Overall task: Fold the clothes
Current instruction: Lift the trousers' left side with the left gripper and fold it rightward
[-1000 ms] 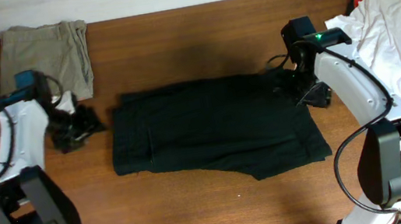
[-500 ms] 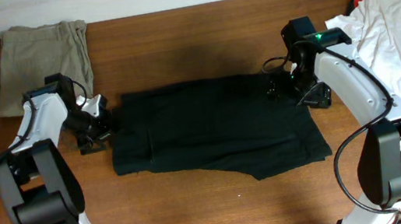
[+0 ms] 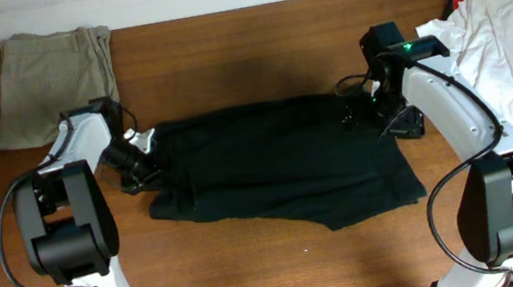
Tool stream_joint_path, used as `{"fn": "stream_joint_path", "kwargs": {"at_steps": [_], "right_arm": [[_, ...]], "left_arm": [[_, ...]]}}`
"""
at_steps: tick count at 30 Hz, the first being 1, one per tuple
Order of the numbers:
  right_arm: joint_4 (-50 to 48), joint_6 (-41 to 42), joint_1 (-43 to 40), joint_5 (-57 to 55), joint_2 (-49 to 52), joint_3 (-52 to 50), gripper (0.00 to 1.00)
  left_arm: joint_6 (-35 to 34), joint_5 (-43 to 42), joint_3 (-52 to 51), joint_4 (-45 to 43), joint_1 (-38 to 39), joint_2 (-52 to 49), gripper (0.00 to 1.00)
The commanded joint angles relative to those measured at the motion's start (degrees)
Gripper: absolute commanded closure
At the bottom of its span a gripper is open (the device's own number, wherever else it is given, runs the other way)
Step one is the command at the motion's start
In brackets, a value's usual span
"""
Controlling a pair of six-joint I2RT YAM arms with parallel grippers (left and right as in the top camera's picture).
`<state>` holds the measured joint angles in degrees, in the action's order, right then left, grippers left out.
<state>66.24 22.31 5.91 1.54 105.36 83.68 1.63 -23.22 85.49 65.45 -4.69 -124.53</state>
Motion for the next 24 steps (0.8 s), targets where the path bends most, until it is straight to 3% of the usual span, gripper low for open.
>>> {"fn": "stream_joint_path", "kwargs": {"at_steps": [1, 5, 8, 15, 17, 22, 24], "right_arm": [[0.46, -0.5, -0.31, -0.68, -0.09, 0.48, 0.02], [-2.49, -0.46, -0.31, -0.52, 0.02, -1.33, 0.01], [-8.61, -0.48, -0.26, 5.51, 0.02, -6.78, 0.01], [-20.52, -0.46, 1.64, 11.32, 0.11, -17.16, 0.04], [-21.55, -0.44, 3.28, 11.37, 0.13, -17.16, 0.17], [-22.56, -0.2, 5.38, 10.4, 4.68, -17.16, 0.66], [-22.84, -0.2, 5.33, 9.86, 6.84, -17.16, 0.73]], "left_arm": [[-5.53, 14.14, 6.93, 7.37, -5.64, -1.25, 1.0], [-5.53, 14.25, 24.02, 20.37, -8.22, -1.22, 1.0], [-5.51, 14.25, 36.63, 30.47, -5.44, -0.66, 1.0], [-6.4, 13.38, 40.13, 31.28, 5.14, 9.57, 1.0], [-6.6, 12.13, 40.13, 31.23, 9.07, 10.75, 1.0], [-7.19, 9.97, 40.13, 29.97, 17.14, 10.78, 1.0], [-7.23, 9.94, 40.13, 29.77, 18.82, 10.78, 1.0]]}}
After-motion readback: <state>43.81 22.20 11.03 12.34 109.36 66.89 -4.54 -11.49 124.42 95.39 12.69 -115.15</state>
